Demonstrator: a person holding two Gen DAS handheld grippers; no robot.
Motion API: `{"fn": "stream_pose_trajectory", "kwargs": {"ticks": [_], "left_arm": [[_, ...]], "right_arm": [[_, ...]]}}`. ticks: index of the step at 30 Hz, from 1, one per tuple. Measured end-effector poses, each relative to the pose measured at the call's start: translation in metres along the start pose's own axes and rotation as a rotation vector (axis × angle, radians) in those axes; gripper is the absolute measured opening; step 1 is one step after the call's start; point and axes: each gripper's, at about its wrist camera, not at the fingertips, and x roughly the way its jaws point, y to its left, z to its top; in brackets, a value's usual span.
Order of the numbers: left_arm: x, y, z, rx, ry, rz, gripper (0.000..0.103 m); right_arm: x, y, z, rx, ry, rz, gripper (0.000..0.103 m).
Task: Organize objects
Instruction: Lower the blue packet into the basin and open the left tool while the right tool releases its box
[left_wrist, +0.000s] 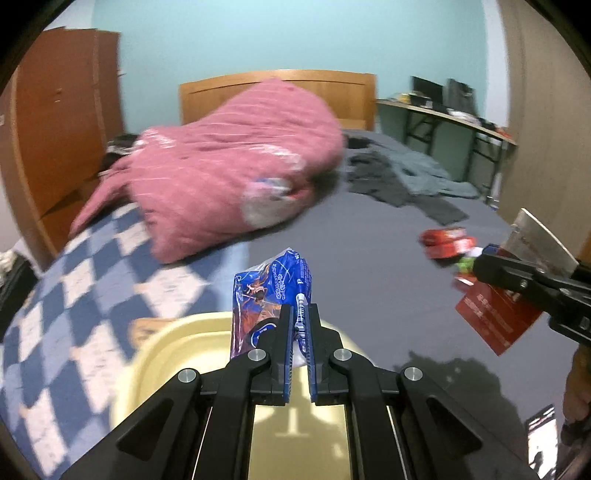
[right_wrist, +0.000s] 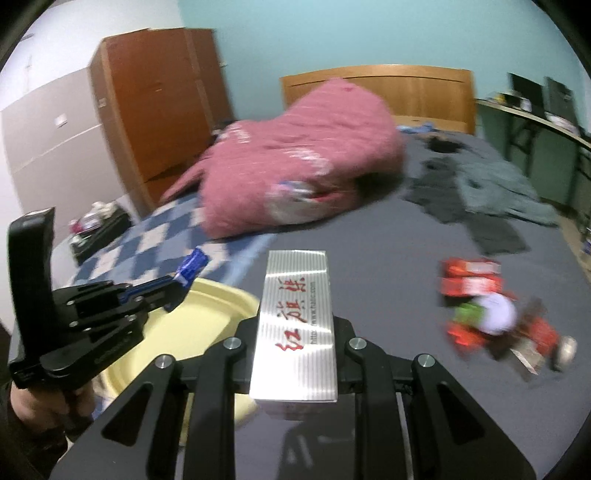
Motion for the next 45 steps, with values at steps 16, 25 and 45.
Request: {"fn": "stream_pose_trajectory", "kwargs": {"ticks": [16,25,45], "left_arm": [[0.032,0.066,-0.034,-0.09,0.065,0.046,0.005],[0.105,0.081,-0.034,-0.162,0.197,0.019,0.005],[0.139,0.089,-0.04,-0.206,0.263,-0.05,0.006]], "right_arm": [[0.111,0.096,-0.019,-0.05,0.201,0.216,0.023],[0.162,0.093,-0.051,-0.045,0.333,0.217,0.024],[0.199,0.081,-0.043,-0.035,0.355,0.206,0.023]]}}
